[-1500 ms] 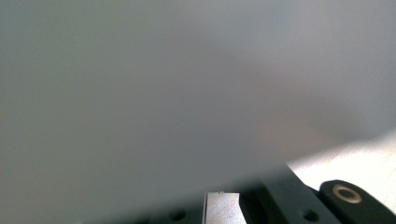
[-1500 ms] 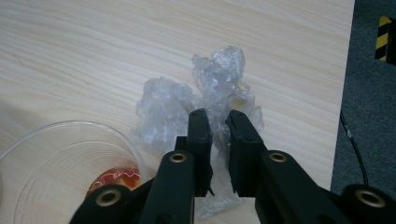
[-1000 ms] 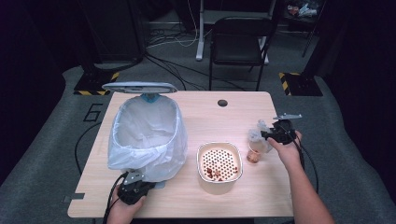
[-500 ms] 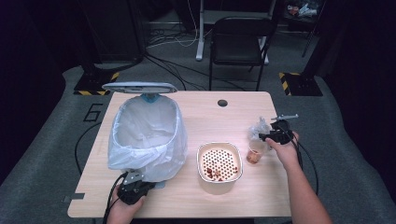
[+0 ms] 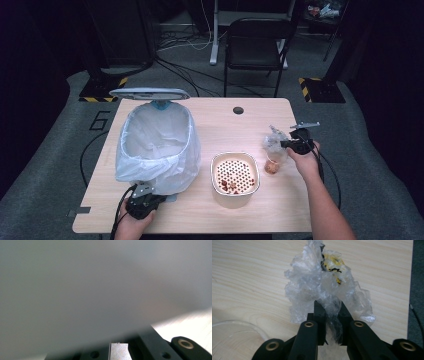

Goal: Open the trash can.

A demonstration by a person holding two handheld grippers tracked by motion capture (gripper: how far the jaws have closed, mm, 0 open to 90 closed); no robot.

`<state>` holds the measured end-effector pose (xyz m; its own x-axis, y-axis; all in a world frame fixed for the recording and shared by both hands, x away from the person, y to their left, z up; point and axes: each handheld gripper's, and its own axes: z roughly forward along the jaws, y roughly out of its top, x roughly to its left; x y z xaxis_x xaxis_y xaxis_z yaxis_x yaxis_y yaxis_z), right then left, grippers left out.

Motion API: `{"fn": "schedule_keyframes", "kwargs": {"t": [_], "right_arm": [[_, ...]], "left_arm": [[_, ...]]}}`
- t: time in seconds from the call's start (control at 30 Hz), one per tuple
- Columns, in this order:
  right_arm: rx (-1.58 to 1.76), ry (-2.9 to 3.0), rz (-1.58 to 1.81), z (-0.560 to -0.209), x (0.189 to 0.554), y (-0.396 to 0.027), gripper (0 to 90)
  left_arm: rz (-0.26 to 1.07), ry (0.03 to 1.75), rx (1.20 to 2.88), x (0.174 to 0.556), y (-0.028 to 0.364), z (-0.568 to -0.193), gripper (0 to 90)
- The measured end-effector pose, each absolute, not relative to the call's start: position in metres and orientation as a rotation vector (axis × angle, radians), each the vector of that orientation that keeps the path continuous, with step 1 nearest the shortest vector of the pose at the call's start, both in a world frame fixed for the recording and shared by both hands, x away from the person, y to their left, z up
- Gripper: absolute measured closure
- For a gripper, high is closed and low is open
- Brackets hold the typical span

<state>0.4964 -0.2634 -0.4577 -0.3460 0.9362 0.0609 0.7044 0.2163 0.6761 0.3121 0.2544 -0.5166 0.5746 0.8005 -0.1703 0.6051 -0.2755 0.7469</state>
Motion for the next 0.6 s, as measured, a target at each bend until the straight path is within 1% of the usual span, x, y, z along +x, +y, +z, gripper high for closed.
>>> {"fn": "schedule_keyframes", "kwargs": {"t": [0.1,0.37,0.6], "right_arm": [[1.506,2.134,0.901,-0.454,0.494,-0.263,86.0],[1.455,2.122,0.936,-0.44,0.488,-0.265,86.9],[1.407,2.098,0.983,-0.413,0.483,-0.259,86.9]], "left_arm": [[0.305,1.122,1.991,0.312,0.254,-0.517,90.0],[0.306,1.123,1.991,0.312,0.254,-0.517,90.0],[0.304,1.122,1.993,0.312,0.254,-0.517,90.0]]}}
